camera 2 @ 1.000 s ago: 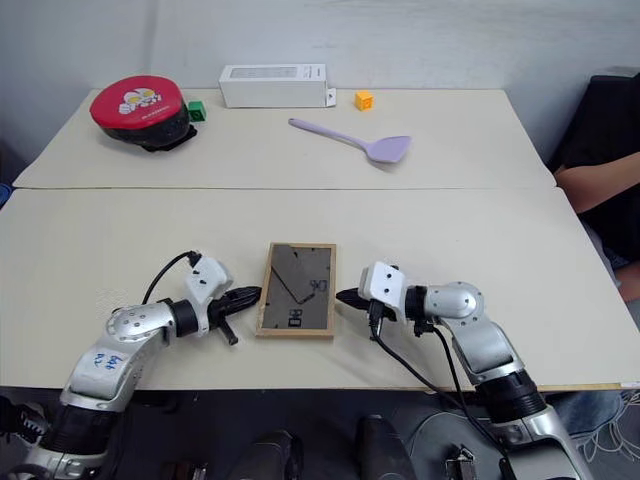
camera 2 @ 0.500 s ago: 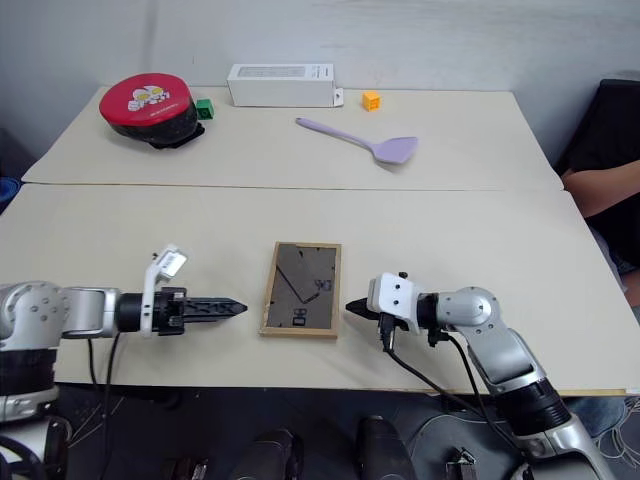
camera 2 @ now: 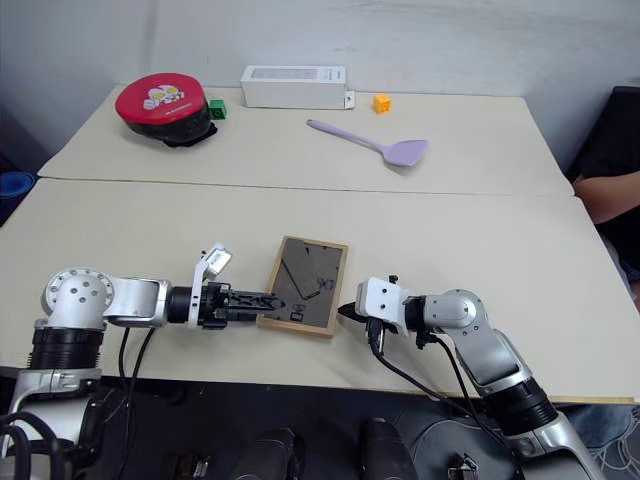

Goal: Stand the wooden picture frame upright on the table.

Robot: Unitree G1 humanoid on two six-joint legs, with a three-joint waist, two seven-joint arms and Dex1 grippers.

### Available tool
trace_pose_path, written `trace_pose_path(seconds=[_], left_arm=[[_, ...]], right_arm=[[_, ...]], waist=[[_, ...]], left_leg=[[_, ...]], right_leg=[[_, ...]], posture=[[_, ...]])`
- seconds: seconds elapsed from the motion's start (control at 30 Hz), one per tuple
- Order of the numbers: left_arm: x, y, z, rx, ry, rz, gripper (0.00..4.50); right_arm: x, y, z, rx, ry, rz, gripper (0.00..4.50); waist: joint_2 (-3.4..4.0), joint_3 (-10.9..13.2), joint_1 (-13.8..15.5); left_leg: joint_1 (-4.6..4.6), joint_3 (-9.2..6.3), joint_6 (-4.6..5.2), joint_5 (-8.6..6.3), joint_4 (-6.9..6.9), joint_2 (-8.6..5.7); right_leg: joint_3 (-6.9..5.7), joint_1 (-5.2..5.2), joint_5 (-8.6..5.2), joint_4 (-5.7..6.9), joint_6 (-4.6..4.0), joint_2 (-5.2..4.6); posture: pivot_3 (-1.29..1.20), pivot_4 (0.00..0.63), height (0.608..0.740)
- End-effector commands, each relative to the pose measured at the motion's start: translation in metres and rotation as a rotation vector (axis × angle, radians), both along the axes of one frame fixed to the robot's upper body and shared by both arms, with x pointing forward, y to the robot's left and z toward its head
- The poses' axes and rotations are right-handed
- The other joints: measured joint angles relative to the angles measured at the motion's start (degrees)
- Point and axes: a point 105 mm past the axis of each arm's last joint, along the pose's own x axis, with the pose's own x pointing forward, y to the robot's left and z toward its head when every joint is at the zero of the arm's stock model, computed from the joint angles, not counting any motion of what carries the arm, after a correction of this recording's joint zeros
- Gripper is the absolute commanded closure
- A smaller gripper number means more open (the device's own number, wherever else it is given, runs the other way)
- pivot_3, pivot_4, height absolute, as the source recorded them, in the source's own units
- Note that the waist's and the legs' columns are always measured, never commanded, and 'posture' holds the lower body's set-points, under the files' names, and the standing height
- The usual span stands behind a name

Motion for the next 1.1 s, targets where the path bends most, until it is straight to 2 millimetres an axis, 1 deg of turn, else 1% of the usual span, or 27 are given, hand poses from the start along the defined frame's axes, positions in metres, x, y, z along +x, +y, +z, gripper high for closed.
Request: trace_pose_path(seconds=[0.03, 0.1, 0.3, 0.4, 0.47, 0.53, 0.57, 0.6, 0.63, 0.67, 0.7, 0.73, 0.77, 0.87, 0.93, 0.97, 1.03, 1.1], left_arm=[[-0.002, -0.012, -0.009, -0.018, 0.060, -0.019, 0.21], [-0.001, -0.013, -0.008, -0.034, 0.069, -0.008, 0.58], [0.001, -0.012, -0.010, -0.057, 0.084, 0.024, 2.42], [0.000, -0.012, -0.006, -0.087, 0.062, 0.040, 3.19], [0.000, -0.008, 0.001, -0.115, -0.002, 0.061, 3.23], [0.003, -0.003, 0.016, -0.156, -0.156, 0.102, 3.23], [0.001, 0.000, 0.018, -0.123, -0.242, 0.095, 3.23], [0.000, 0.003, 0.023, -0.126, -0.344, 0.088, 3.23], [-0.002, 0.004, 0.023, -0.102, -0.433, 0.059, 3.23], [-0.005, 0.005, 0.022, -0.088, -0.496, 0.029, 3.23], [-0.006, 0.005, 0.023, -0.098, -0.556, 0.013, 3.23], [-0.007, 0.005, 0.018, -0.073, -0.592, -0.016, 3.23], [-0.007, 0.003, 0.016, -0.066, -0.643, -0.033, 3.23], [-0.010, -0.005, 0.011, -0.052, -0.689, -0.081, 3.23], [-0.011, -0.009, 0.010, -0.061, -0.702, -0.101, 3.23], [-0.012, -0.010, 0.009, -0.058, -0.709, -0.113, 3.23], [-0.015, -0.012, 0.007, -0.058, -0.723, -0.137, 3.23], [-0.016, -0.012, 0.009, -0.075, -0.716, -0.124, 3.23]], right_arm=[[-0.001, 0.009, 0.007, 0.021, -0.025, 0.029, 4.50], [-0.002, 0.009, 0.006, 0.019, -0.025, 0.030, 4.50], [-0.001, 0.001, 0.006, 0.016, -0.026, 0.012, 4.50], [-0.001, -0.004, 0.014, 0.060, -0.025, -0.001, 4.50], [-0.002, -0.015, 0.027, 0.144, 0.027, -0.029, 4.50], [-0.011, -0.021, 0.050, 0.277, 0.098, 0.011, 4.15], [-0.013, -0.024, 0.059, 0.309, 0.131, 0.016, 3.92], [-0.013, -0.025, 0.068, 0.346, 0.147, 0.020, 3.58], [-0.013, -0.024, 0.073, 0.367, 0.182, 0.021, 3.28], [-0.013, -0.023, 0.076, 0.380, 0.207, 0.024, 2.88], [-0.013, -0.019, 0.081, 0.393, 0.234, 0.031, 2.60], [-0.012, -0.013, 0.084, 0.395, 0.272, 0.037, 2.21], [-0.012, -0.006, 0.086, 0.393, 0.292, 0.048, 1.91], [-0.006, 0.014, 0.090, 0.398, 0.318, 0.055, 0.84], [0.002, 0.022, 0.091, 0.403, 0.310, 0.034, 0.17], [0.007, 0.027, 0.091, 0.408, 0.298, 0.026, 0.04], [0.014, 0.033, 0.092, 0.416, 0.287, 0.008, 0.04], [0.016, 0.041, 0.094, 0.424, 0.292, 0.025, 0.04]], waist=[[0.00, 0.00, 0.11], [0.00, 0.00, 0.20], [-0.01, 0.00, -0.15], [-0.01, 0.00, -0.20], [-0.01, 0.01, -0.41], [-0.01, 0.02, -0.75], [-0.01, 0.03, -0.85], [-0.02, 0.04, -0.94], [-0.02, 0.04, -1.24], [-0.02, 0.04, -1.53], [0.02, 0.03, -1.58], [0.07, 0.05, -1.62], [0.09, 0.06, -1.58], [0.09, 0.06, -1.34], [0.09, 0.06, -0.92], [0.08, 0.06, -0.67], [0.08, 0.06, -0.70], [0.07, 0.06, -0.97]], left_leg=[[0.00, 0.00, 0.00, 0.00, 0.01, 0.00], [0.00, 0.00, 0.00, 0.00, 0.03, -0.02], [-0.07, 0.00, -0.01, 0.00, 0.03, -0.02], [-0.07, -0.01, -0.01, 0.00, 0.05, -0.01], [-0.07, -0.01, -0.02, 0.00, 0.05, -0.01], [-0.08, -0.01, -0.02, 0.00, 0.02, -0.01], [-0.11, -0.01, -0.03, 0.00, 0.02, 0.00], [-0.12, -0.02, -0.03, -0.01, 0.01, 0.01], [-0.11, -0.03, -0.08, -0.01, 0.01, 0.05], [-0.10, 0.00, -0.13, 0.00, -0.03, 0.10], [-0.04, 0.00, -0.18, 0.01, -0.10, 0.12], [0.02, 0.01, -0.22, 0.04, -0.23, 0.12], [0.05, 0.02, -0.22, 0.05, -0.31, 0.12], [0.04, 0.01, -0.21, 0.12, -0.56, 0.12], [0.03, 0.01, -0.19, 0.13, -0.67, 0.12], [-0.04, -0.01, -0.17, 0.12, -0.68, 0.12], [-0.15, -0.03, -0.09, 0.08, -0.66, 0.12], [-0.16, 0.00, -0.01, 0.04, -0.64, 0.09]], right_leg=[[0.00, 0.00, 0.00, 0.00, 0.00, 0.00], [0.00, 0.00, 0.00, 0.00, 0.01, 0.00], [-0.01, -0.07, 0.00, 0.00, 0.01, 0.01], [-0.03, -0.06, 0.00, 0.01, 0.01, 0.01], [-0.03, -0.06, 0.00, 0.01, 0.01, 0.01], [-0.03, -0.06, 0.00, 0.00, 0.01, 0.01], [-0.03, -0.07, 0.00, -0.04, 0.01, 0.01], [-0.04, -0.07, 0.00, -0.04, 0.01, 0.01], [-0.06, -0.06, 0.00, -0.07, 0.01, 0.04], [-0.05, -0.07, -0.01, -0.09, -0.02, 0.08], [-0.04, -0.05, -0.03, -0.07, -0.05, 0.08], [-0.05, -0.02, -0.06, -0.08, -0.11, 0.08], [-0.04, -0.04, -0.08, -0.09, -0.14, 0.08], [-0.04, -0.10, -0.09, -0.19, -0.16, 0.06], [-0.03, -0.11, -0.09, -0.31, -0.16, 0.05], [-0.05, -0.15, -0.08, -0.34, -0.14, 0.04], [-0.08, -0.20, -0.06, -0.43, -0.11, 0.02], [-0.06, -0.19, -0.05, -0.47, -0.09, 0.00]], posture=[[0.00, 0.150, 0.740], [0.00, 0.150, 0.740], [0.00, 0.150, 0.740], [0.00, 0.150, 0.740], [0.00, 0.150, 0.740], [0.00, 0.150, 0.740], [0.00, 0.150, 0.740], [0.00, 0.150, 0.740], [0.00, 0.150, 0.740], [0.00, 0.150, 0.740], [0.00, 0.150, 0.740], [0.00, 0.150, 0.740], [0.00, 0.150, 0.740], [0.00, 0.150, 0.740], [0.00, 0.150, 0.740], [0.00, 0.150, 0.740], [0.00, 0.150, 0.740], [0.00, 0.150, 0.740]])
